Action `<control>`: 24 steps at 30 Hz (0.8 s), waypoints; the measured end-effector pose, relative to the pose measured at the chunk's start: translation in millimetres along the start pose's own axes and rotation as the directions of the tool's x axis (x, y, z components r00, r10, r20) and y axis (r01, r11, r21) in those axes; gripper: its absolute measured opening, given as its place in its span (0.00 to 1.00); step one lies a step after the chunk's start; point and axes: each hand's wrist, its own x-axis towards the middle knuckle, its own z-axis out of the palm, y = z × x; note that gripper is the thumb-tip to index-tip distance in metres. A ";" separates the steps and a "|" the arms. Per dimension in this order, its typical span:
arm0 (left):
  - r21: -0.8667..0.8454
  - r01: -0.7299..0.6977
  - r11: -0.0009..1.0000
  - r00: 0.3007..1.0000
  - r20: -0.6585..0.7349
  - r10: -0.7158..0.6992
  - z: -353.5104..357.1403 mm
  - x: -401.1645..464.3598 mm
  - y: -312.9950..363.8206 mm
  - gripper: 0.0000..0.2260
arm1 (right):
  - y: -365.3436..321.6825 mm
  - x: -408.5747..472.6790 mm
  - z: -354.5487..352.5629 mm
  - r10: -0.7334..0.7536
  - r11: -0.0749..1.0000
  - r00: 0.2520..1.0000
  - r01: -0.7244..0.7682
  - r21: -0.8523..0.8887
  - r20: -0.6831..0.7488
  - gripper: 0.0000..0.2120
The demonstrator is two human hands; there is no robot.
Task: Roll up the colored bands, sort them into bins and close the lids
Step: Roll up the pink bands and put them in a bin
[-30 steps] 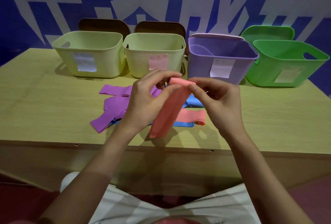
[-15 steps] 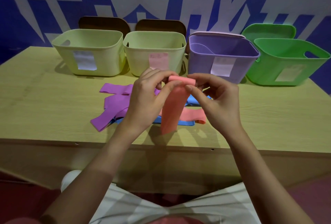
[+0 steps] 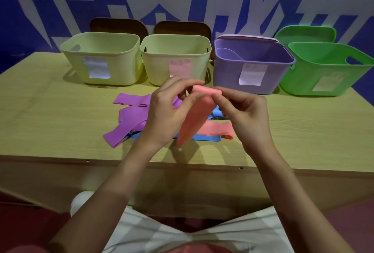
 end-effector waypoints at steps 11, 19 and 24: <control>-0.171 0.205 0.964 0.978 0.002 -0.208 4.6 0.0 -2.7 0.04 | 8.7 1.3 0.2 -0.126 0.977 0.992 0.126 -0.172 0.009 0.13; -0.059 0.167 0.984 0.986 -0.007 -0.167 5.3 -2.5 -3.2 0.07 | 3.9 1.2 0.9 -0.025 1.000 0.997 0.024 -0.015 -0.067 0.10; -0.001 0.054 0.999 0.997 0.046 -0.054 3.0 -2.9 -1.7 0.09 | 4.1 4.1 -6.9 0.230 0.962 0.973 -0.226 0.153 -0.005 0.07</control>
